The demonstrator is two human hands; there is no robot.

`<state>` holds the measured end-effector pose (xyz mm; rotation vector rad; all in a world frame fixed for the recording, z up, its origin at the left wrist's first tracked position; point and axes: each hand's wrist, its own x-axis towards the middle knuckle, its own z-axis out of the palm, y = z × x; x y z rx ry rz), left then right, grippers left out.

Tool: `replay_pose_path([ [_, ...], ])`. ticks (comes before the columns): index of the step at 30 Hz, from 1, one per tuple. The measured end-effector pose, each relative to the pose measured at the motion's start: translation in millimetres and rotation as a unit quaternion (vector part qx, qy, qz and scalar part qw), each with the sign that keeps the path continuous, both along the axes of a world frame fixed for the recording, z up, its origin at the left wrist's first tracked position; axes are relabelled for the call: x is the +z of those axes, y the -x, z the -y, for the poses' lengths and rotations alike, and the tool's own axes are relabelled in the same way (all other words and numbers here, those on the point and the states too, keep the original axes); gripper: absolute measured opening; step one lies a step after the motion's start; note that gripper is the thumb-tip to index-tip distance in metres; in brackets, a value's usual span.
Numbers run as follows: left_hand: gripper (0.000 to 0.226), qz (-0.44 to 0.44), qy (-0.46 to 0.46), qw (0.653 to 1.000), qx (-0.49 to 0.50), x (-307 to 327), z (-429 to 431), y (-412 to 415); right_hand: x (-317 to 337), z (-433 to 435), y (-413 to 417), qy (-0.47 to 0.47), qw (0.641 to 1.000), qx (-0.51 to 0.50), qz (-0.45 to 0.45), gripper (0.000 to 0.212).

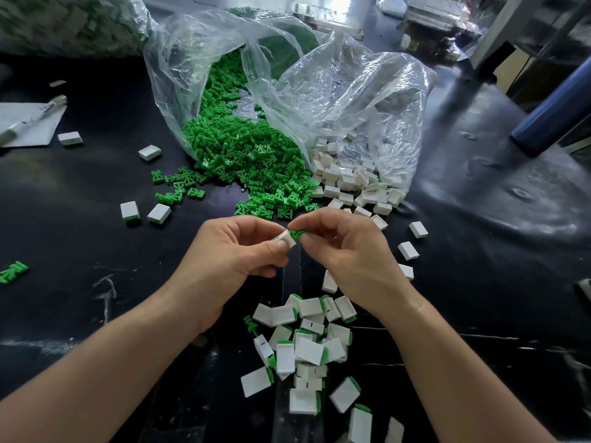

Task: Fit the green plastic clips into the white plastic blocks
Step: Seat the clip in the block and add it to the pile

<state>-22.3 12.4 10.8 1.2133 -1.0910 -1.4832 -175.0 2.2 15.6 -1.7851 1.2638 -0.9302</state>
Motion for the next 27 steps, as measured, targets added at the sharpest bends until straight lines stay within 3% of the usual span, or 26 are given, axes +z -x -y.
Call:
replay_pose_path([
  [5,0.018,0.002,-0.003,1.000,0.001,0,0,0,0,0,2,0.013,1.000,0.001,-0.005,0.030],
  [11,0.001,0.048,0.014,0.999,-0.009,-1,-3,0,-2,-1,3,0.047,0.997,0.010,-0.057,0.014],
  [14,0.009,0.035,0.019,0.999,-0.003,2,-3,-1,1,-1,2,0.013,0.999,-0.002,-0.036,0.012],
  [20,0.004,0.046,0.022,0.999,-0.011,2,-3,-1,6,-5,3,-0.010,0.988,0.037,-0.148,0.024],
  [25,0.020,0.051,0.032,0.997,-0.043,7,-5,-6,9,-6,3,0.012,0.984,0.071,-0.165,0.034],
  [27,0.019,0.070,0.051,0.995,-0.057,8,-6,-9,10,-6,2,0.042,0.979,0.092,-0.180,0.028],
])
